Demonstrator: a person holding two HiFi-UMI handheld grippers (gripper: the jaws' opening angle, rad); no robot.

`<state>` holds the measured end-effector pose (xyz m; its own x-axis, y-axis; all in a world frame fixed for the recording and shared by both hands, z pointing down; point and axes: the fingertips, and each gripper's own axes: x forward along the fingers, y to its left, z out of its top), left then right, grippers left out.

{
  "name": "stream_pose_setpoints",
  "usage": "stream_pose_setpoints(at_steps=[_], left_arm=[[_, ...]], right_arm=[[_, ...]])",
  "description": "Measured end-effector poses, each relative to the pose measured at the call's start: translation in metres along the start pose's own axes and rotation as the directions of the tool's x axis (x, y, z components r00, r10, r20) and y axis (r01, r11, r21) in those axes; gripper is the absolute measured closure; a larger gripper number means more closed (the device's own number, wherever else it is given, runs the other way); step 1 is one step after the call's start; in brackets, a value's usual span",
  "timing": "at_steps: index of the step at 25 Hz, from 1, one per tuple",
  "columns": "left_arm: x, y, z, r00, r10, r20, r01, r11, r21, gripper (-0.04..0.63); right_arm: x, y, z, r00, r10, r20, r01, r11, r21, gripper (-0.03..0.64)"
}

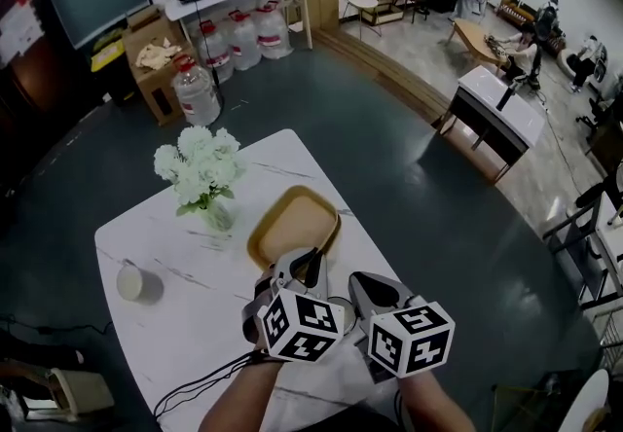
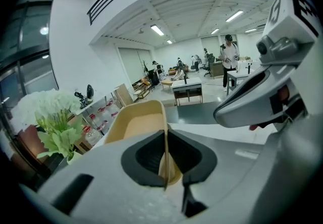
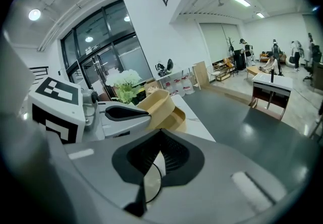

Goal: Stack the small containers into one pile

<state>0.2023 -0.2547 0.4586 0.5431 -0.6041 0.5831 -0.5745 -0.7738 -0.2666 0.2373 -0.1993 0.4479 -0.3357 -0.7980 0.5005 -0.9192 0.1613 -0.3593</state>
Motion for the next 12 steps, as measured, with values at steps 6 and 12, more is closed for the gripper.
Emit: stream_pose_setpoints(at_steps=[6, 12], left_arm=[[0.016, -0.007, -0.008, 0.999, -0.040, -0.018, 0.040, 0.999, -0.021, 0.566], [0.026, -0.014, -0.004, 0.997, -0.073, -0.014, 0.073, 0.997, -0.029, 0.560]], right_arm=[[0.003, -0.006, -0.005, 1.000, -0.009, -0.011, 0.010, 1.000, 0.012, 0.617], [0.001, -0.014, -0.009, 1.000, -0.024, -0.019, 0.024, 0.999, 0.024, 0.617]])
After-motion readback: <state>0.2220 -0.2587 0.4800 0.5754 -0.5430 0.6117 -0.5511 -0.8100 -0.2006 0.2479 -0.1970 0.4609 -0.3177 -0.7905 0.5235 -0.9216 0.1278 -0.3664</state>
